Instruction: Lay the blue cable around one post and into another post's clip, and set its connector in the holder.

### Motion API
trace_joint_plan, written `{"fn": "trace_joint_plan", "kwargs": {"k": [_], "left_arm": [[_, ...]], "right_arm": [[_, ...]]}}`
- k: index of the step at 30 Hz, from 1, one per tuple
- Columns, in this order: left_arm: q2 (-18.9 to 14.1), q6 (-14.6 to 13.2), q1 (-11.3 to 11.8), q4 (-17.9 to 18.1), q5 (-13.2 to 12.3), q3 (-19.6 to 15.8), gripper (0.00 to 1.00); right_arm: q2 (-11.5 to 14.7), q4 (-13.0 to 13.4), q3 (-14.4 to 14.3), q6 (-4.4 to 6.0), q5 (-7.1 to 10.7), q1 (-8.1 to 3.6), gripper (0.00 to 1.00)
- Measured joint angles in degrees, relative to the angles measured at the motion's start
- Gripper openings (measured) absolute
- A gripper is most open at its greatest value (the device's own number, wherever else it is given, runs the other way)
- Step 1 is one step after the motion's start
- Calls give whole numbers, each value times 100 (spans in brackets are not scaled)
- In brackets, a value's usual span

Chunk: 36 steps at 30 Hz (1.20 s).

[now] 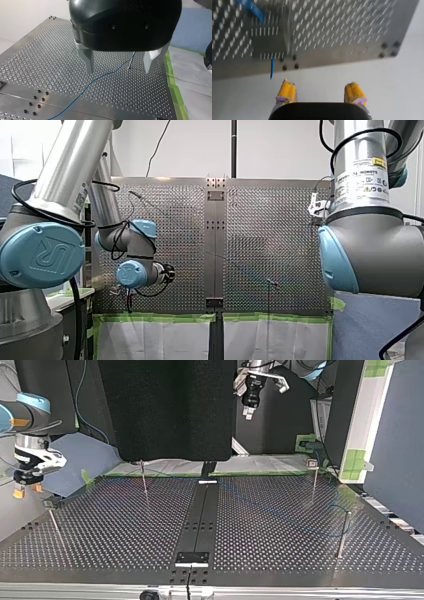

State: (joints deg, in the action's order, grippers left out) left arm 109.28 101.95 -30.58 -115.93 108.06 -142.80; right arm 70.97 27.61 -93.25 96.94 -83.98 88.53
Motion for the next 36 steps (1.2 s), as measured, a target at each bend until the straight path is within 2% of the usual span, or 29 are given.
{"fn": "trace_joint_plan", "kwargs": {"k": [4, 9, 15, 19, 23, 26, 36], "left_arm": [[0, 9, -11, -34, 0, 0, 99], [0, -13, -14, -116, 14, -11, 99], [0, -17, -19, -140, 13, -24, 99], [0, -18, -10, -164, 16, -24, 99], [0, -18, 3, -181, 17, -25, 99], [0, -19, 5, -184, 18, -26, 99], [-1, -30, 6, -160, 22, -26, 99]], "right_arm": [[205, 62, -205, -127, -93, 198, 90], [480, 9, -480, -338, -345, 473, 90], [719, -63, -794, -422, -656, 787, 90], [599, -73, -931, -542, -852, 986, 90], [378, -42, -966, -746, -1028, 1222, 90], [234, 22, -970, -821, -1096, 1368, 90], [-272, 417, -811, -819, -1296, 1874, 90]]}}
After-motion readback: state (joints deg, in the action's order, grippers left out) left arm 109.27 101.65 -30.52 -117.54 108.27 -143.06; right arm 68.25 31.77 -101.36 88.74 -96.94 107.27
